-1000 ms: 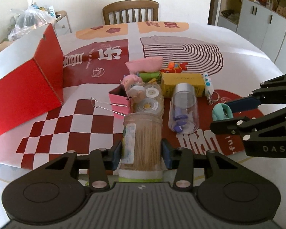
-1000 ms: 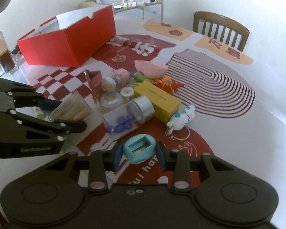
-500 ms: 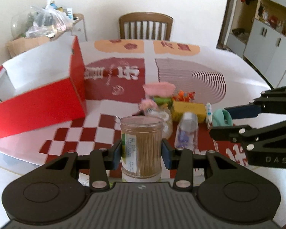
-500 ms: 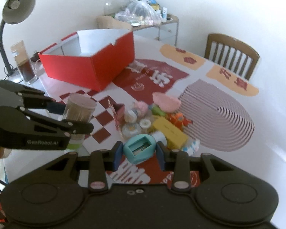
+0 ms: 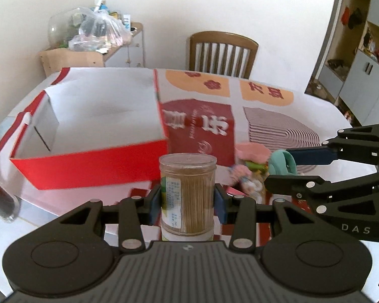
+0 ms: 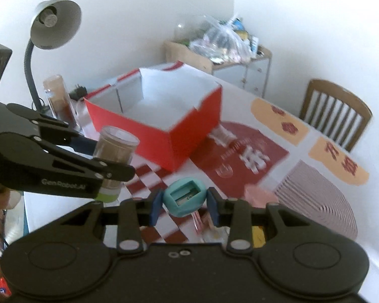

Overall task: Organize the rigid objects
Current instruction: 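Carry the jar into the red box with the left tool while the right tool drops the sharpener there, then lower the toothpick jar onto the box floor and open the left tool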

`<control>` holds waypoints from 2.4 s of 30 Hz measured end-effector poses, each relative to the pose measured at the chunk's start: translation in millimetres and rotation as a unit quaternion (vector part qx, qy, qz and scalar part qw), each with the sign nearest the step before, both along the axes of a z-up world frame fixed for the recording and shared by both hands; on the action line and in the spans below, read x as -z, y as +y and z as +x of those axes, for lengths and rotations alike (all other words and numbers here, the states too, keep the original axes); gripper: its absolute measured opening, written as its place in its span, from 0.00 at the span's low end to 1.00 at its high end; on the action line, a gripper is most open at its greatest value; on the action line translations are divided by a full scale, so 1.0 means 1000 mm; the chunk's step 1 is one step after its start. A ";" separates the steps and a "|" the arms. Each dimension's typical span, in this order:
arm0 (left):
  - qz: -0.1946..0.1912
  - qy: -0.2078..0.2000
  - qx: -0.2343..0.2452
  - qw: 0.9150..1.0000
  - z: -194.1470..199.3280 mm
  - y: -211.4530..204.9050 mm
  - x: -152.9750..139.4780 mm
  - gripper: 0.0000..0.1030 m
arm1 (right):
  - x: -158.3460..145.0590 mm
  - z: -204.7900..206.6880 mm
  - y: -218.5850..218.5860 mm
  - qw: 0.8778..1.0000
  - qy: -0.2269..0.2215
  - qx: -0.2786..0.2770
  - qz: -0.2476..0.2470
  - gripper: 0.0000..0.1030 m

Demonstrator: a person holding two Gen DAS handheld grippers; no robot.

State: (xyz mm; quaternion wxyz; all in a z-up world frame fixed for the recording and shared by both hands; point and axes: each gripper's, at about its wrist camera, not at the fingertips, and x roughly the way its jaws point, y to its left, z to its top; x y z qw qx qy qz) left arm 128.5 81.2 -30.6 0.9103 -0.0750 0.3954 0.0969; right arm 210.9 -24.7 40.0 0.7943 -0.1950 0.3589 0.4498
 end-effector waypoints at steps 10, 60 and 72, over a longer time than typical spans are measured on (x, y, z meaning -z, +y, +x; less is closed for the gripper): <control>0.011 -0.020 -0.011 1.000 0.013 0.084 -0.029 0.40 | -0.008 0.013 0.089 1.000 -0.007 0.018 0.006 0.36; -0.003 0.224 0.041 0.974 0.186 0.226 0.107 0.41 | 0.130 0.104 0.268 0.976 0.113 0.075 -0.172 0.41; -0.017 0.172 0.037 0.984 0.164 0.232 0.085 0.42 | 0.101 0.093 0.250 0.982 0.102 0.085 -0.137 0.49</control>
